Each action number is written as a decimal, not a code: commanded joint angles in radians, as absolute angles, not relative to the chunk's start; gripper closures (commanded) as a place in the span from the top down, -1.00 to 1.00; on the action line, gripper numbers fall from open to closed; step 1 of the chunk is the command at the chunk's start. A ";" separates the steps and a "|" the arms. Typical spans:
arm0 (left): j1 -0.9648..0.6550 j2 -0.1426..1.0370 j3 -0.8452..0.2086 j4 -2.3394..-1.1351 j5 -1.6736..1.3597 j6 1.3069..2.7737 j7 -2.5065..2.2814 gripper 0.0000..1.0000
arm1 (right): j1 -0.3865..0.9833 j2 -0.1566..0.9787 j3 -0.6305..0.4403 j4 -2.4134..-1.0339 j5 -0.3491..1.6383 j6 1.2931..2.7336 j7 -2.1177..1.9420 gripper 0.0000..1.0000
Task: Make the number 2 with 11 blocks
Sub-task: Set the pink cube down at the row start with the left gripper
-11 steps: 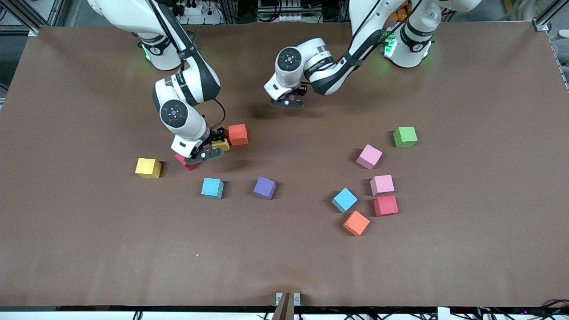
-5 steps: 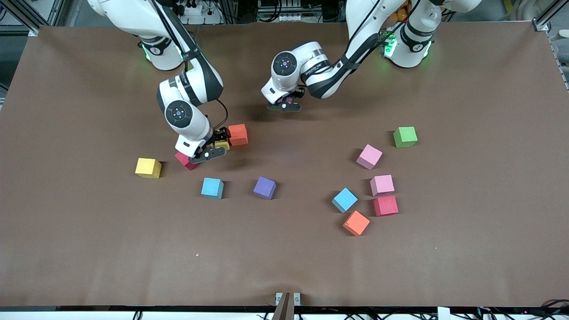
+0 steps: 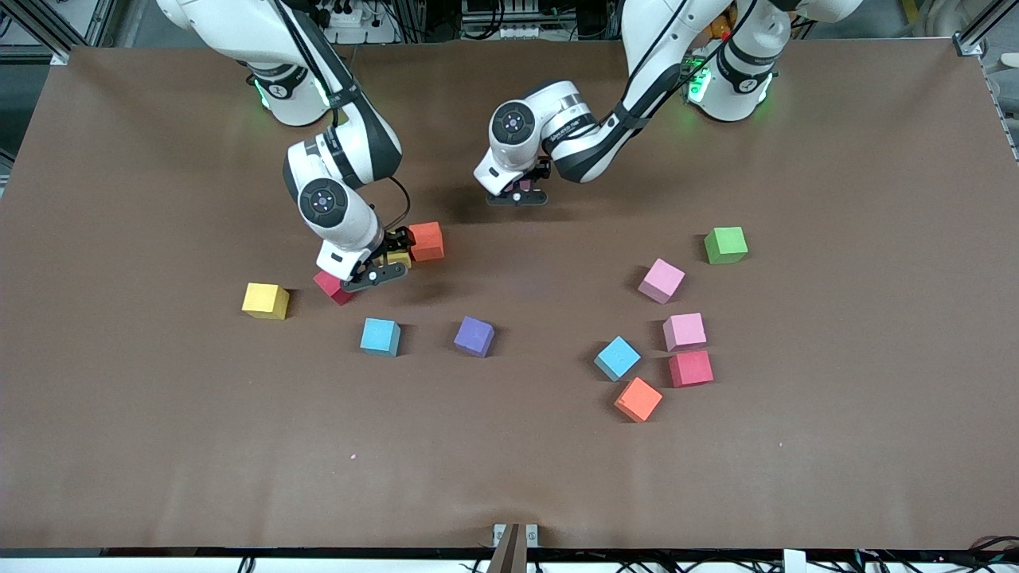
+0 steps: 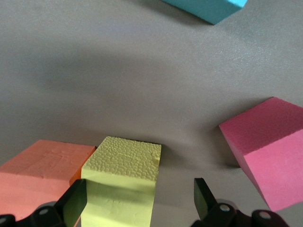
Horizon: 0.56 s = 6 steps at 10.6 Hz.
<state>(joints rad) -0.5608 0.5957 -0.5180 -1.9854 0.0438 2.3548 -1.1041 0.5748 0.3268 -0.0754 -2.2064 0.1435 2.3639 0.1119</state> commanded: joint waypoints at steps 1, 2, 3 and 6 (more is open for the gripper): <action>-0.517 0.496 -0.528 -1.959 0.049 2.245 -1.210 1.00 | 0.584 0.319 -0.078 -2.212 0.156 2.370 0.112 1.00; -0.494 0.488 -0.546 -1.919 0.045 2.191 -1.222 1.00 | 0.584 0.319 -0.078 -2.212 0.156 2.373 0.112 1.00; -0.468 0.476 -0.548 -1.886 0.044 2.139 -1.232 1.00 | 0.584 0.322 -0.078 -2.212 0.158 2.375 0.113 1.00; -0.312 0.443 -0.546 -1.867 0.054 2.118 -1.215 1.00 | 0.584 0.314 -0.078 -2.207 0.158 2.365 0.114 1.00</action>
<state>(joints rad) -0.3978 0.4532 -0.5323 -1.8710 0.0438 2.1372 -1.2107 0.5755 0.3258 -0.0751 -2.2049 0.1439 2.3653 0.1119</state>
